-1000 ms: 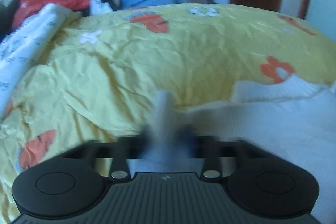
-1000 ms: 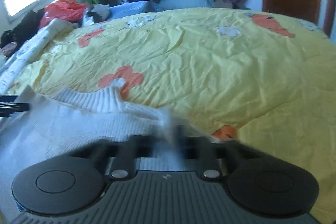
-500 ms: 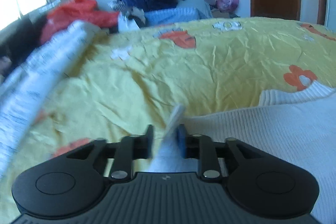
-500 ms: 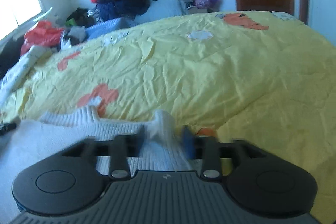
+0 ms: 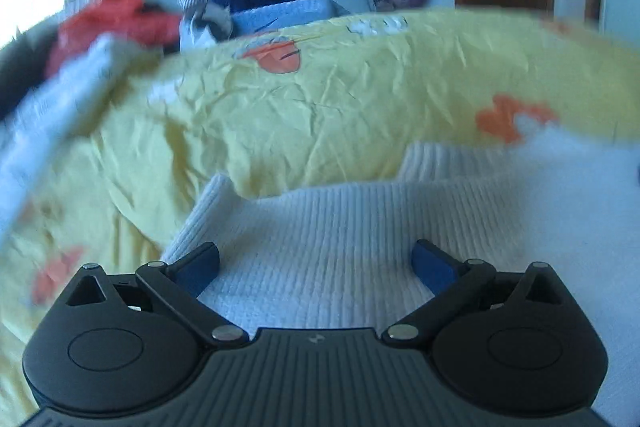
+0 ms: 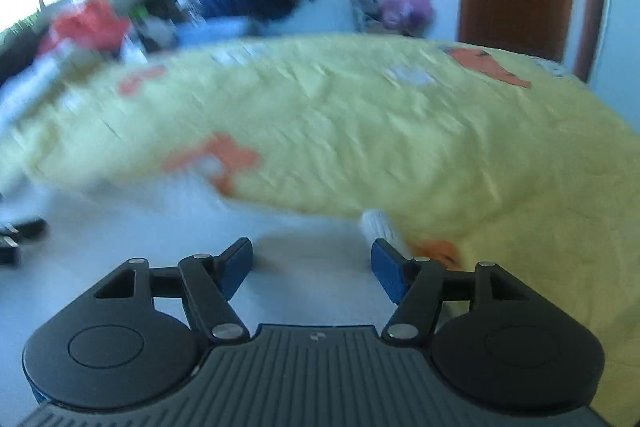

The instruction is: Fold small clothes

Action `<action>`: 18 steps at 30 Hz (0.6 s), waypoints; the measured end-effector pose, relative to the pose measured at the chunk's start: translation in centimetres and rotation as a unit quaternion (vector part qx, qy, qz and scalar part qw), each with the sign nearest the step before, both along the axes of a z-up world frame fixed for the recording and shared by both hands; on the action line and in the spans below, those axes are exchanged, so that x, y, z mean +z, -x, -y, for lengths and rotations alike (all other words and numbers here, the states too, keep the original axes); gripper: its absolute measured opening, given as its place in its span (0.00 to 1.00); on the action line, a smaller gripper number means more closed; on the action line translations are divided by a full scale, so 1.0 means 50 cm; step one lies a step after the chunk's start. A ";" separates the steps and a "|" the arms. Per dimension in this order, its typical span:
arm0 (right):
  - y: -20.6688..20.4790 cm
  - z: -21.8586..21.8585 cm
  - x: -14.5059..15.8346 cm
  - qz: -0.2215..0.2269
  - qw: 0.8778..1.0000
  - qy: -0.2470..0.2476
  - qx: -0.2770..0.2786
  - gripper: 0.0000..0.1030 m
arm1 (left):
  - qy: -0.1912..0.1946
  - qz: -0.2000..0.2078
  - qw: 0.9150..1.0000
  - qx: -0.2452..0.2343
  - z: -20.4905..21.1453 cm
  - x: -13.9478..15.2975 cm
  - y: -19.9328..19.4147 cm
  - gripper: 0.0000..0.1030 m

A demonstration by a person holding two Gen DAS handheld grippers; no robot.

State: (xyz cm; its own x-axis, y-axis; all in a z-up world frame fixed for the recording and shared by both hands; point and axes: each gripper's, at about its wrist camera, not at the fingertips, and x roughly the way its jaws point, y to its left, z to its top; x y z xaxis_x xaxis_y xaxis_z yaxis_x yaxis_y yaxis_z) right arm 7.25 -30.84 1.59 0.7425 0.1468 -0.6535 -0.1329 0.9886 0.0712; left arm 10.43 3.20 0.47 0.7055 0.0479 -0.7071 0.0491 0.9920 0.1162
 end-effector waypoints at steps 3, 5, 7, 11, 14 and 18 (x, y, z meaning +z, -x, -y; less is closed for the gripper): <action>0.002 0.018 -0.003 0.000 0.999 -0.033 -0.008 0.64 | 0.010 -0.007 1.000 -0.004 -0.008 -0.006 -0.006 1.00; 0.001 0.002 -0.005 -0.002 1.000 -0.014 -0.003 0.66 | 0.006 -0.006 1.000 -0.004 -0.004 -0.006 -0.006 1.00; 0.003 -0.008 0.005 0.002 1.000 -0.001 -0.006 0.66 | 0.005 -0.004 1.000 -0.003 -0.002 -0.008 -0.005 1.00; 0.056 -0.042 0.062 0.036 0.999 -0.016 0.000 0.69 | -0.039 0.031 0.998 0.033 0.019 0.024 0.034 1.00; 0.088 -0.074 0.085 0.051 0.998 -0.018 0.032 0.76 | -0.001 0.061 0.998 0.022 0.040 0.069 0.087 1.00; 0.075 -0.099 0.057 0.029 0.998 0.028 0.042 0.77 | 0.002 0.038 0.999 -0.032 0.090 0.060 0.110 1.00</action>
